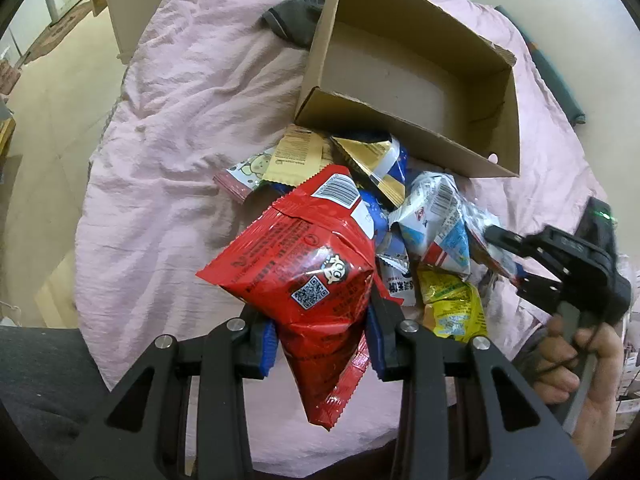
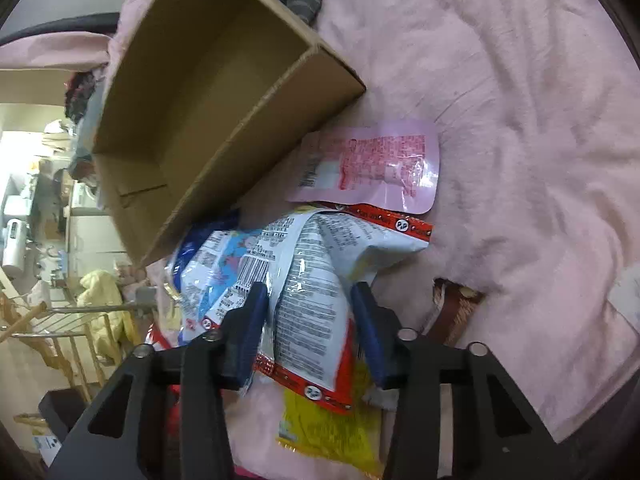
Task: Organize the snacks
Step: 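Carry the red bag and white-red packet over the cardboard box with both tools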
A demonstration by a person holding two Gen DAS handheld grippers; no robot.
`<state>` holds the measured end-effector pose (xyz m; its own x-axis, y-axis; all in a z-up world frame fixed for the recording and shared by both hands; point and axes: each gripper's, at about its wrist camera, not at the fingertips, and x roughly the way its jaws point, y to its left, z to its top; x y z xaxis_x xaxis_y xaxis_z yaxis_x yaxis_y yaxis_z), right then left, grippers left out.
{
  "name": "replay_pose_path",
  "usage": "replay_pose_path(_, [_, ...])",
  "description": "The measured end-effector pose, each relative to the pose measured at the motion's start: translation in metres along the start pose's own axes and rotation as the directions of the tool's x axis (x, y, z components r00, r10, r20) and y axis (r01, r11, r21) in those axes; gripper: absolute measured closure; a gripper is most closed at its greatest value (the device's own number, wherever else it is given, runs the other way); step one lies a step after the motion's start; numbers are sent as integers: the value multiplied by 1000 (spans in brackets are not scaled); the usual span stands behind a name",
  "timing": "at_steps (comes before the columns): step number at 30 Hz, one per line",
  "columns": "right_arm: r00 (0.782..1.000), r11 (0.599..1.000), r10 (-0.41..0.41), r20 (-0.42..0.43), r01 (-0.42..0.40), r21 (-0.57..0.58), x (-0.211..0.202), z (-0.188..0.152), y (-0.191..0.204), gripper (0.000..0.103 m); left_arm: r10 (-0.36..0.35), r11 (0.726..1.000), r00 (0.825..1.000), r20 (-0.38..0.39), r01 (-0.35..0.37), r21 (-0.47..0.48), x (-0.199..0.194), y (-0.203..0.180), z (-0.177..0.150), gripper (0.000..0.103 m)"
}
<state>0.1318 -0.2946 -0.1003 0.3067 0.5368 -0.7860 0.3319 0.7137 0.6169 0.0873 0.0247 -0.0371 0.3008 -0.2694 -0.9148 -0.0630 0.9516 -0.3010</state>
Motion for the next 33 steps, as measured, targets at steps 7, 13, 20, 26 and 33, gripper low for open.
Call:
replay_pose_path(7, [997, 996, 48, 62, -44, -78, -37, -16, 5, 93, 15, 999, 1000, 15, -16, 29, -2, -4, -3, 71])
replay_pose_path(13, [986, 985, 121, 112, -106, -138, -57, -28, 19, 97, 24, 999, 999, 28, -25, 44, -10, -10, 1, 71])
replay_pose_path(20, [956, 952, 223, 188, -172, -254, -102, -13, 50, 97, 21, 998, 996, 84, -26, 56, -39, -23, 31, 71])
replay_pose_path(26, [949, 920, 223, 224, -130, -369, -108, 19, 85, 98, 14, 997, 990, 139, -24, 72, -56, -42, 78, 71])
replay_pose_path(33, [967, 906, 160, 198, -65, -418, -61, 70, 109, 98, 87, 985, 981, 173, -110, 134, -33, -72, 127, 71])
